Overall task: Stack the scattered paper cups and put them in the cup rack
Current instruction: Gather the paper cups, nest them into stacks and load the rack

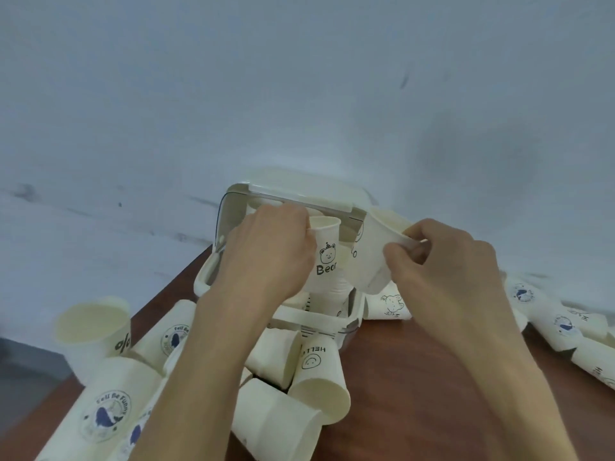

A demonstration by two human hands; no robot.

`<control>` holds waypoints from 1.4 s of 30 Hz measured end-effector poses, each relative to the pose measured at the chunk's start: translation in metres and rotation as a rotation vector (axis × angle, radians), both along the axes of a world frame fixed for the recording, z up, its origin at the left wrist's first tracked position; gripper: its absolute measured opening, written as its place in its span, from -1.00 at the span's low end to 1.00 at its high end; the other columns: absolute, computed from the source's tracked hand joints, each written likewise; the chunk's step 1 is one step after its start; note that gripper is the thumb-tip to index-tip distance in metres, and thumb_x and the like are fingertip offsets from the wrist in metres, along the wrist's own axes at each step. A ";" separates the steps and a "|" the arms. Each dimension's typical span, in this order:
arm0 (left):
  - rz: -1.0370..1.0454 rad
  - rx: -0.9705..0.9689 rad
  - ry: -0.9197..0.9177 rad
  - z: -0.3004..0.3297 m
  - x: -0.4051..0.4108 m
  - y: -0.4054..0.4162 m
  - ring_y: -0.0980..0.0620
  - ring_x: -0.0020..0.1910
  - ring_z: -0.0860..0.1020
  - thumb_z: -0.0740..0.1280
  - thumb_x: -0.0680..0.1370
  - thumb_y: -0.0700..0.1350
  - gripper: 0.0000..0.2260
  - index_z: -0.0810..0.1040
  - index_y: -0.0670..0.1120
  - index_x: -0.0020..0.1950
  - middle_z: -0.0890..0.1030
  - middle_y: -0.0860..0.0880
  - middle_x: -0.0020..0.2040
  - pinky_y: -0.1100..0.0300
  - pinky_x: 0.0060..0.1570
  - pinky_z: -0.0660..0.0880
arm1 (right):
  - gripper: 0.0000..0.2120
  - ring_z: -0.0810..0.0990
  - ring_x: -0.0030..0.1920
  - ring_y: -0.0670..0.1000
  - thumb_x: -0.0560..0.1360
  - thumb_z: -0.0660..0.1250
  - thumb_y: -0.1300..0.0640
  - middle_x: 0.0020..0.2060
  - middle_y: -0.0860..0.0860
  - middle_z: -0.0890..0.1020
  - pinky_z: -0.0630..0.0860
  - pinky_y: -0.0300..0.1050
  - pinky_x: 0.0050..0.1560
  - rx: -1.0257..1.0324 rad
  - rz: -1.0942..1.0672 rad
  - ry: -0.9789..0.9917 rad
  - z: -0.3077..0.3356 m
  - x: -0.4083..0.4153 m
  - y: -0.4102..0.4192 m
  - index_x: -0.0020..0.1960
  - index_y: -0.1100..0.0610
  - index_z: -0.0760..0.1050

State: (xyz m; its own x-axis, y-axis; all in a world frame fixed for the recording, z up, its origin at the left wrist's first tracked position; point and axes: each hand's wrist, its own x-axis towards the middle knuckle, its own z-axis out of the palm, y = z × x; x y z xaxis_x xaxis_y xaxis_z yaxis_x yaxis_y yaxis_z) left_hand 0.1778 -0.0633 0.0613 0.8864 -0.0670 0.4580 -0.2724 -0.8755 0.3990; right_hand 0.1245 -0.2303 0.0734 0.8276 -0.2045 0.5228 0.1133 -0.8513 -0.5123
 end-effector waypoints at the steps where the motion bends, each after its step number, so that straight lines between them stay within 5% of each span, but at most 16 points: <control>1: 0.015 -0.007 -0.001 0.000 0.002 0.003 -0.13 -0.05 0.55 0.17 0.60 -0.03 -0.83 0.53 -0.04 -0.03 0.61 -0.03 -0.07 -0.01 -0.07 0.51 | -0.89 0.54 -0.18 0.11 0.48 0.25 0.04 -0.35 -0.01 0.60 0.48 -0.01 -0.16 -0.003 0.007 0.001 0.000 0.006 0.008 -0.21 0.02 0.48; 12: 0.093 -0.131 -0.002 -0.011 0.021 0.041 -0.15 -0.09 0.55 0.20 0.59 -0.07 -0.88 0.53 0.06 -0.01 0.59 -0.03 -0.08 0.01 -0.10 0.52 | -0.86 0.53 -0.15 0.17 0.53 0.18 0.05 -0.26 0.08 0.62 0.50 0.05 -0.12 -0.063 0.032 0.025 -0.012 0.039 0.040 -0.08 0.06 0.48; 16: 0.120 -0.169 0.032 -0.020 0.034 0.051 -0.15 -0.21 0.55 0.17 0.57 -0.06 -0.82 0.53 -0.06 -0.11 0.59 -0.07 -0.16 -0.03 -0.15 0.55 | -0.85 0.57 -0.17 0.14 0.56 0.15 0.08 -0.29 0.05 0.64 0.51 0.09 -0.09 -0.064 0.078 0.019 -0.020 0.040 0.040 -0.07 0.05 0.48; 23: 0.126 -0.224 0.067 -0.029 0.043 0.059 -0.17 -0.27 0.56 0.16 0.55 -0.12 -0.80 0.55 -0.14 -0.13 0.58 -0.13 -0.20 -0.03 -0.24 0.57 | -0.84 0.54 -0.16 0.07 0.61 0.10 0.11 -0.24 -0.03 0.63 0.42 -0.10 -0.27 -0.131 0.138 -0.017 -0.029 0.044 0.047 0.03 0.04 0.46; 26: 0.143 -0.222 0.056 -0.032 0.047 0.061 -0.16 -0.19 0.56 0.17 0.55 -0.10 -0.80 0.57 -0.14 -0.09 0.59 -0.13 -0.19 -0.02 -0.19 0.56 | -0.86 0.54 -0.22 0.08 0.61 0.12 0.13 -0.27 -0.02 0.62 0.46 0.04 -0.17 -0.115 0.195 -0.086 -0.031 0.047 0.051 0.01 0.05 0.46; 32: 0.181 -0.224 0.158 -0.041 0.053 0.067 -0.22 -0.14 0.58 0.17 0.56 -0.12 -0.80 0.54 -0.17 -0.01 0.57 -0.19 -0.09 -0.03 -0.14 0.58 | -0.86 0.48 -0.34 -0.03 0.59 0.15 0.18 -0.31 -0.04 0.61 0.39 0.00 -0.21 -0.076 0.257 -0.109 -0.041 0.053 0.056 -0.01 0.07 0.47; 37: 0.179 -0.205 0.249 -0.049 0.057 0.067 -0.19 -0.10 0.58 0.18 0.57 -0.16 -0.82 0.54 -0.19 0.03 0.56 -0.20 -0.05 -0.02 -0.18 0.59 | -0.84 0.51 -0.24 0.04 0.59 0.13 0.18 -0.27 -0.01 0.62 0.45 0.05 -0.15 -0.106 0.274 -0.042 -0.056 0.063 0.060 0.03 0.08 0.48; 42: 0.183 -0.112 0.290 -0.056 0.063 0.065 -0.10 -0.10 0.45 0.25 0.57 -0.15 -0.85 0.54 -0.19 0.06 0.54 -0.18 0.02 0.09 -0.21 0.40 | -0.85 0.50 -0.17 0.04 0.61 0.11 0.11 -0.21 -0.02 0.61 0.46 0.06 -0.12 -0.155 0.301 0.053 -0.067 0.068 0.059 0.04 0.07 0.45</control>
State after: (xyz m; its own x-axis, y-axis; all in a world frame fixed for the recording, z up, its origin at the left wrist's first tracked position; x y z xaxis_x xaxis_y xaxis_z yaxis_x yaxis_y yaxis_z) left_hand 0.2406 0.0013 0.0050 0.9732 0.1413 0.1813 0.0236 -0.8459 0.5328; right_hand 0.1924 -0.1708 0.0066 0.8654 0.1318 0.4835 0.3482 -0.8520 -0.3910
